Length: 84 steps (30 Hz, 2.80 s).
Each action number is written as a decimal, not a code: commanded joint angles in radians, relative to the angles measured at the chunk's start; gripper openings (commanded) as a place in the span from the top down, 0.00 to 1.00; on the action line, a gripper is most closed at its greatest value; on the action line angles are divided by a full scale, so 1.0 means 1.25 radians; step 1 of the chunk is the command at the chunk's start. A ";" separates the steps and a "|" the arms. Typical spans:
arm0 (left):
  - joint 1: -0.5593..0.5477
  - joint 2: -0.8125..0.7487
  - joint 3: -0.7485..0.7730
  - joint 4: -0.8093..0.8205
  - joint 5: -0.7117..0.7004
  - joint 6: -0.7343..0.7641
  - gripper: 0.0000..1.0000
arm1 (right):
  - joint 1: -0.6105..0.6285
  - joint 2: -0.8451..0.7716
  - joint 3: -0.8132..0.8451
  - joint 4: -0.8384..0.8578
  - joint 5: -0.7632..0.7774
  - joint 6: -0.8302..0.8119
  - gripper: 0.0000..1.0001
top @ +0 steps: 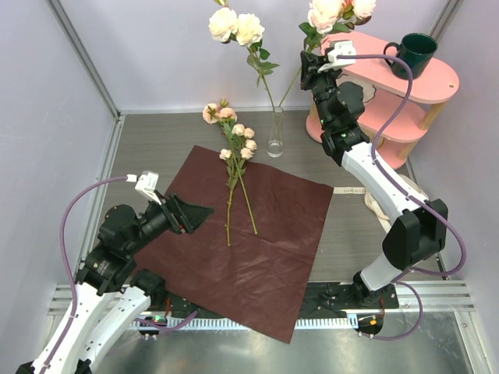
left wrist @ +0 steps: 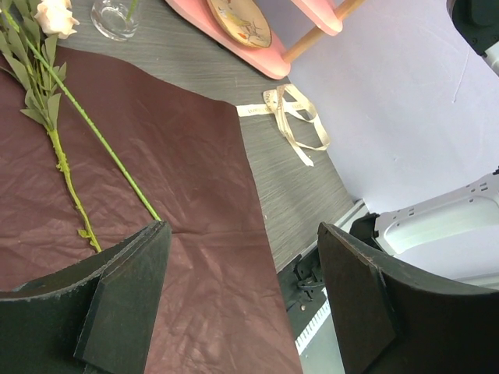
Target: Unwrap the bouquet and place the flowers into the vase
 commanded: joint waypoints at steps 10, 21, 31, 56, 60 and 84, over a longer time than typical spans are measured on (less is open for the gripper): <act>-0.001 -0.007 -0.009 0.014 0.012 -0.001 0.20 | -0.001 0.033 -0.033 0.060 -0.044 -0.005 0.99; -0.001 -0.003 -0.013 0.016 0.007 -0.006 0.20 | -0.001 0.112 -0.051 0.075 -0.068 -0.003 0.80; -0.001 0.003 -0.023 0.026 0.010 -0.009 0.20 | -0.001 0.110 -0.059 0.017 -0.076 0.006 0.49; 0.002 0.536 0.081 0.036 -0.106 -0.059 0.24 | 0.034 -0.247 -0.393 -0.495 -0.117 0.373 0.09; 0.008 0.774 0.255 0.036 -0.086 -0.016 0.39 | 0.069 -0.306 -0.479 -0.561 -0.178 0.361 0.11; -0.018 1.305 0.618 -0.001 -0.171 0.026 0.67 | 0.142 -0.515 -0.640 -0.606 -0.188 0.379 0.12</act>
